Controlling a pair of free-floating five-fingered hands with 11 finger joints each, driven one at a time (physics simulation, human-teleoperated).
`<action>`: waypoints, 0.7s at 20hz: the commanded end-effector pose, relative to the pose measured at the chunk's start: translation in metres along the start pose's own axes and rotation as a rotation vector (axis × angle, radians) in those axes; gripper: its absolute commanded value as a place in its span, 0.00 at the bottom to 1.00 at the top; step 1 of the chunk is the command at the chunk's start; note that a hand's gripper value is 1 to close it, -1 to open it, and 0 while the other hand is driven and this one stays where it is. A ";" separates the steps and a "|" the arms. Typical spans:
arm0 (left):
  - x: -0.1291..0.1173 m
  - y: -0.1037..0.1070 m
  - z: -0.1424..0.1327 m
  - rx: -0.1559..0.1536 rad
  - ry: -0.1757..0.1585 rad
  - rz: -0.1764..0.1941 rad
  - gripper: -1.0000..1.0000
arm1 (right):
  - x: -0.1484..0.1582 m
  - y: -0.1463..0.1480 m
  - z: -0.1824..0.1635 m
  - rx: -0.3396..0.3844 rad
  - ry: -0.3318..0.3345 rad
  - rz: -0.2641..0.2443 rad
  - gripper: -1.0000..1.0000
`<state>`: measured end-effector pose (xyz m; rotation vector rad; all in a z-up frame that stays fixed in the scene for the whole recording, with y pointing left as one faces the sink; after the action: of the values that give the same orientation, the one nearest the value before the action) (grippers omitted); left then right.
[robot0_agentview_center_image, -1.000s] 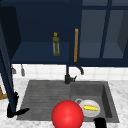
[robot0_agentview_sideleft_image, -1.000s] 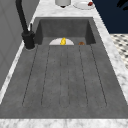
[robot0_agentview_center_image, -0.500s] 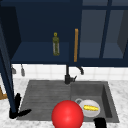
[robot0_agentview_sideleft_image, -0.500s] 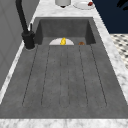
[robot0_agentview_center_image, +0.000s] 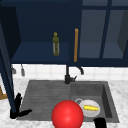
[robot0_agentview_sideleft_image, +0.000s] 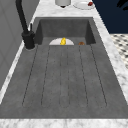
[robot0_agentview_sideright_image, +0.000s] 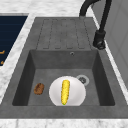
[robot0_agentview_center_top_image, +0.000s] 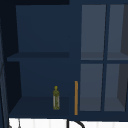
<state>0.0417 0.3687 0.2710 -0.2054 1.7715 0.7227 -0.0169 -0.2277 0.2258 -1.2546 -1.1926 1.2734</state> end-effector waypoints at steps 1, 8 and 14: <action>-0.002 -0.009 -0.004 -0.022 0.036 0.079 0.00 | 0.000 0.000 0.000 0.000 0.000 0.000 0.50; -0.002 -0.016 -0.009 -0.054 0.039 0.100 0.00 | 0.000 0.000 0.000 0.000 0.000 0.000 0.50; 0.004 -0.025 -0.013 -0.063 0.074 0.086 0.00 | 0.000 0.000 0.000 0.000 0.000 0.000 0.50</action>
<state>0.0426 0.3455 0.2648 -0.1809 1.7717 0.7666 -0.0169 -0.2277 0.2258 -1.2546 -1.1926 1.2734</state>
